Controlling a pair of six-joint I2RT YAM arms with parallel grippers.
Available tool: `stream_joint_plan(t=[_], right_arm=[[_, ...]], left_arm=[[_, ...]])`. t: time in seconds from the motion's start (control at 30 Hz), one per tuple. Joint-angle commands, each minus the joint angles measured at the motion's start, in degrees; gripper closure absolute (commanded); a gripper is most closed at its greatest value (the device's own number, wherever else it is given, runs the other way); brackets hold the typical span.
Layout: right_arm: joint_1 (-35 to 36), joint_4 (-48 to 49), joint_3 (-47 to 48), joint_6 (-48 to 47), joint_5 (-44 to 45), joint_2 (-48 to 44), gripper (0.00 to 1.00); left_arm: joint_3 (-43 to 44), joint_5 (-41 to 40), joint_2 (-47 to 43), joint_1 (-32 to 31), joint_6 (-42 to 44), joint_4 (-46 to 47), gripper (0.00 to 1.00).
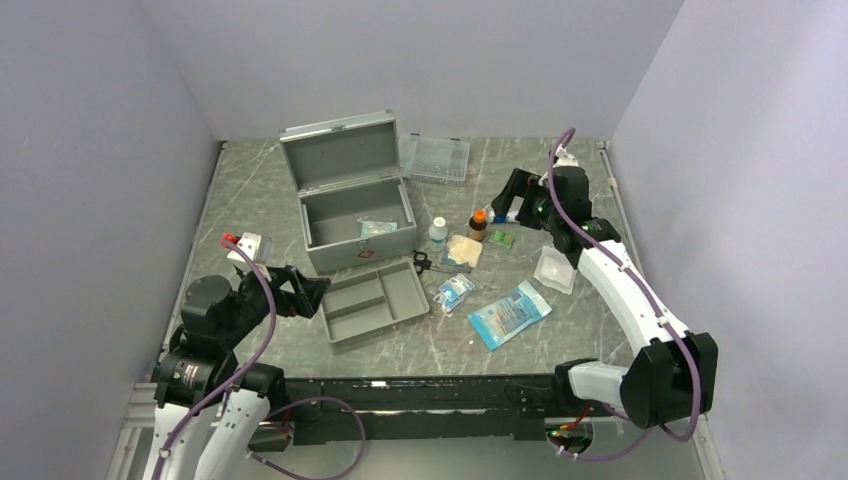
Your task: Organize the medicine kit
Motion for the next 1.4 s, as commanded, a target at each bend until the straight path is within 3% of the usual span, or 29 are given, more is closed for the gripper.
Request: stream_joint_plan(t=[0.0,0.17,0.43,0.97,1.37], right_arm=[[-1.9,-1.5,-2.0,4.2,6.3,-2.4,0.0],[-7.0,-5.6,-5.3,7.8,9.8,-2.7,0.06],[-8.1,-12.8,-6.1,10.4,21.8,1.8,0.11],[-14.9,-6.7,-10.4,10.6,21.6,11.9,0.26],[-17.2,-4.2,-11.3,10.0,18.2,14.9,0.54]], left_arm=[[0.1,-0.5,-0.8,0.0,-0.3,1.5,0.01],[0.0,-0.7,-0.9,-0.1,-0.4,1.5,0.01],[0.0,-0.2,-0.6,0.0,-0.5,1.7,0.01],[0.1,-0.2,-0.7,-0.1,-0.3,1.6,0.01],[0.1,-0.3,-0.9,-0.1,-0.4,1.5,0.01]])
